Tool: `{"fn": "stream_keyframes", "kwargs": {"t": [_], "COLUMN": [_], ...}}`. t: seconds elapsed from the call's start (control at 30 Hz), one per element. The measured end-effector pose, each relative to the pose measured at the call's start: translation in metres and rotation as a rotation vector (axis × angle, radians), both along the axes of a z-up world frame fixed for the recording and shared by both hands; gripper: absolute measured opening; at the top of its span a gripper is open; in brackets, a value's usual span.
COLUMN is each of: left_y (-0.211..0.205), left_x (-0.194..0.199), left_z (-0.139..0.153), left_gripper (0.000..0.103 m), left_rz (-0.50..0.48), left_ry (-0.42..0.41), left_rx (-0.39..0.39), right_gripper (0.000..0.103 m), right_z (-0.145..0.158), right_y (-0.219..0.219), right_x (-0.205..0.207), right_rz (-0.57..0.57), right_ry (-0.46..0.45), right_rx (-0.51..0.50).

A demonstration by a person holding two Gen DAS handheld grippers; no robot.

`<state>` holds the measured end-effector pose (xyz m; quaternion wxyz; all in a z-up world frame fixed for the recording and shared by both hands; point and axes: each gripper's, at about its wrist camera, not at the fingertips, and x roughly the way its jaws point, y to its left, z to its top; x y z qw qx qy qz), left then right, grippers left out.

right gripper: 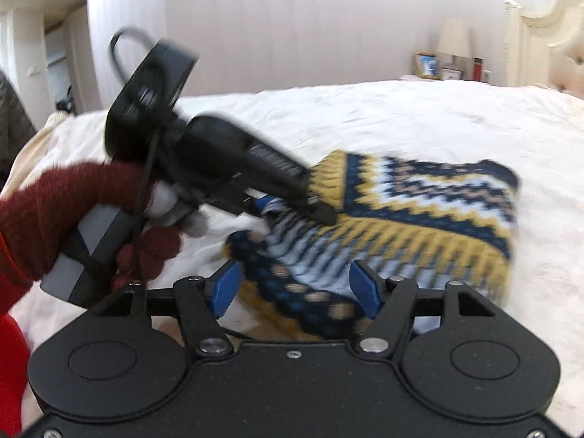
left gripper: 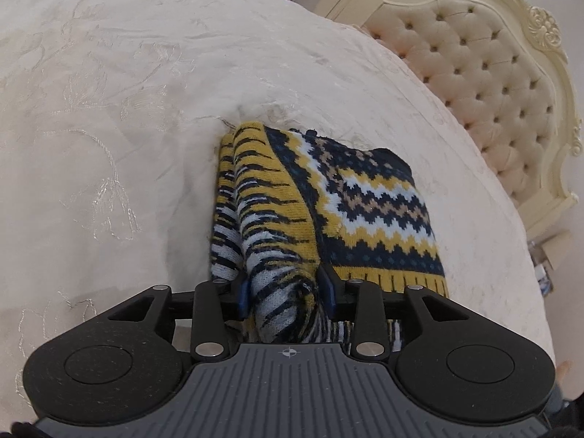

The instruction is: Fold small clothes

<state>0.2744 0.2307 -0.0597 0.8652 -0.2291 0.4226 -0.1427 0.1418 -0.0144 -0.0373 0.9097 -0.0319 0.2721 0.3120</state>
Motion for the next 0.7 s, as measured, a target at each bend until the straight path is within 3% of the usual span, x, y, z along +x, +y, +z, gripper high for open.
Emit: {"fn": "stream_keyframes", "kwargs": {"t": [0.1, 0.33, 0.5, 0.7], "left_y": [-0.004, -0.011, -0.013, -0.012], "left_x": [-0.001, -0.004, -0.01, -0.026], "left_z": [0.001, 0.004, 0.005, 0.009], "left_gripper": [0.038, 0.047, 0.061, 0.07], "left_rz": [-0.005, -0.027, -0.041, -0.011], "left_ry": [-0.006, -0.021, -0.025, -0.03], "left_rx": [0.02, 0.053, 0.05, 0.098], "right_gripper": [0.076, 0.076, 0.076, 0.082], "right_z": [0.003, 0.003, -0.001, -0.01], "right_y": [-0.019, -0.053, -0.069, -0.085], "right_x": [0.015, 0.048, 0.064, 0.09], "right_rz": [-0.065, -0.241, -0.312, -0.352], "right_ry": [0.009, 0.069, 0.128, 0.193], "right_rx": [0.036, 0.147, 0.193, 0.245]}}
